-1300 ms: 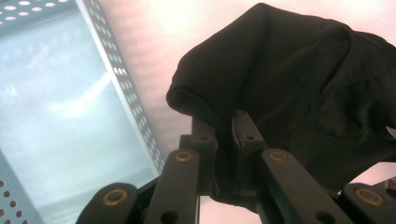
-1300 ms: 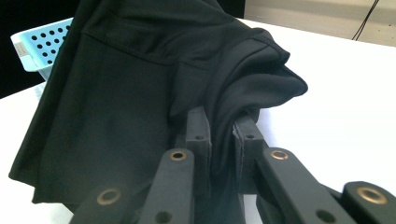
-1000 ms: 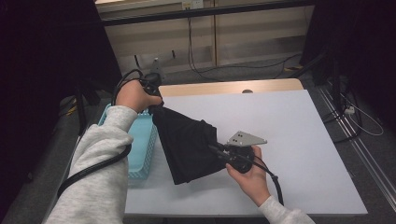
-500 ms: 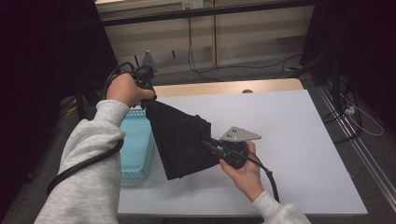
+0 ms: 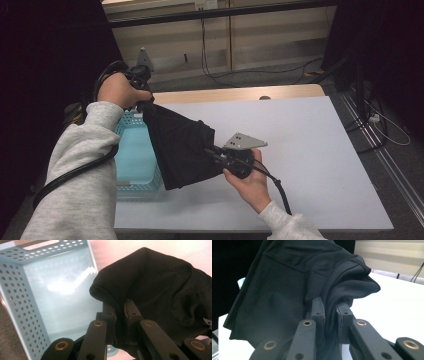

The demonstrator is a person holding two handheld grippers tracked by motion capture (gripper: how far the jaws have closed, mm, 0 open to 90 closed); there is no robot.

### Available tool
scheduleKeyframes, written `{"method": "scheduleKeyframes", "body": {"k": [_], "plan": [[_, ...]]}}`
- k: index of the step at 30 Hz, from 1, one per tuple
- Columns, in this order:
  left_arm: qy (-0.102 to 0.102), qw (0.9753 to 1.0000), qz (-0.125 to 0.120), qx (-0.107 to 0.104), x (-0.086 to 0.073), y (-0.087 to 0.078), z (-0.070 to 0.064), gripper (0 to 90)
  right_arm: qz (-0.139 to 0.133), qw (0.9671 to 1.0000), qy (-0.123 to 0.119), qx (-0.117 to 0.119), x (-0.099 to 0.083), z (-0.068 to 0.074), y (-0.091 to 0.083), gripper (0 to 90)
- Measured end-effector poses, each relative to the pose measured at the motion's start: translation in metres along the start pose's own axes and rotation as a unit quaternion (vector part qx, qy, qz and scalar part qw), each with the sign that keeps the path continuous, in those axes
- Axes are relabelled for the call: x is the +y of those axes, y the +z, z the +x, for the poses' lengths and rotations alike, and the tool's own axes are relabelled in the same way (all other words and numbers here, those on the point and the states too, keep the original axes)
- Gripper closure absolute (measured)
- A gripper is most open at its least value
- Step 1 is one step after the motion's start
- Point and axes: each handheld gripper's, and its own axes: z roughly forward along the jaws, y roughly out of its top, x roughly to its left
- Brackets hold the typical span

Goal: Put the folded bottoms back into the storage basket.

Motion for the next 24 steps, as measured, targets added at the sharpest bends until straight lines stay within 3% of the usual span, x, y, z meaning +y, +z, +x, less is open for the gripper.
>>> {"method": "scheduleKeyframes", "body": {"k": [24], "plan": [[-0.018, 0.9998, -0.008, 0.009, -0.003, -0.017, 0.025, 82.1, -0.004, 0.9998, -0.010, 0.019, 0.019, 0.016, 0.022, 80.0]]}}
